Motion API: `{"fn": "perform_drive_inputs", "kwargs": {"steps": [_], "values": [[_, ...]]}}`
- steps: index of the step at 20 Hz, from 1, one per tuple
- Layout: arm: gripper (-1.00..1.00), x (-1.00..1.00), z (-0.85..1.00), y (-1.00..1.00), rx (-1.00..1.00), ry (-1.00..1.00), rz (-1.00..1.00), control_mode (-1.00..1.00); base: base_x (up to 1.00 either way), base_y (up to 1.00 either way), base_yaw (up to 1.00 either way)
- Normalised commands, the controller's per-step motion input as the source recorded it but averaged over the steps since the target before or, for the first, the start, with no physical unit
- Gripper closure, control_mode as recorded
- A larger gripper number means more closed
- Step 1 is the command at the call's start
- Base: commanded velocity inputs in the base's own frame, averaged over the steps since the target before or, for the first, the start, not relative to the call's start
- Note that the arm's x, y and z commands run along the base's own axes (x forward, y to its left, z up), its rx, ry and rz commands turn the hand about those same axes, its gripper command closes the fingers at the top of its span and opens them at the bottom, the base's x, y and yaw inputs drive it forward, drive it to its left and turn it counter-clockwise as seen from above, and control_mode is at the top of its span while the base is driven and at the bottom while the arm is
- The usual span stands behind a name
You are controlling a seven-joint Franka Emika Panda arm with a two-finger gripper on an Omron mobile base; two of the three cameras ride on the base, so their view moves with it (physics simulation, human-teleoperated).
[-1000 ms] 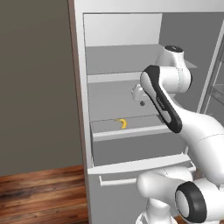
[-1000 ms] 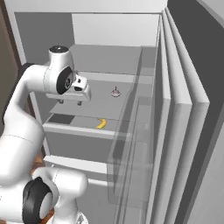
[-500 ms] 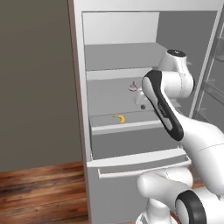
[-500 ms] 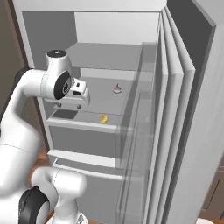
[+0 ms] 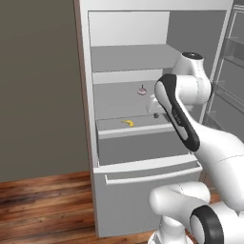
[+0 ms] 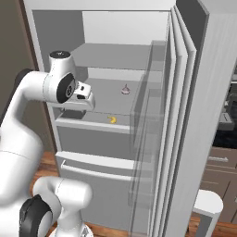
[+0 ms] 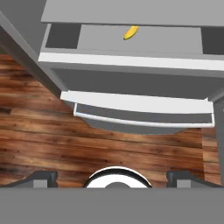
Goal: Fully open the fridge drawer.
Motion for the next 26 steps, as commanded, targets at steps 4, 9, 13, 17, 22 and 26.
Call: {"fn": "perform_drive_inputs", "kwargs": {"steps": [4, 9, 13, 17, 22, 26], "values": [[-1.00, -0.19, 0.00, -0.01, 0.00, 0.01, -0.01, -1.00, 0.00, 0.00, 0.00], [-1.00, 0.02, -0.10, 0.00, -0.01, -0.05, 0.00, -1.00, 0.00, 0.00, 0.00], [-1.00, 0.29, -0.37, 0.00, -0.06, -0.10, 0.00, -1.00, 0.00, 0.00, 0.00], [-1.00, 0.44, -0.35, 0.00, -0.06, 0.00, 0.00, -1.00, 0.00, 0.00, 0.00], [-1.00, 0.34, -0.27, -0.02, 0.00, 0.00, 0.00, -1.00, 0.00, 0.00, 0.00], [-1.00, 0.37, -0.21, -0.05, 0.01, -0.04, -0.01, -1.00, 0.00, 0.00, 0.00]]}}
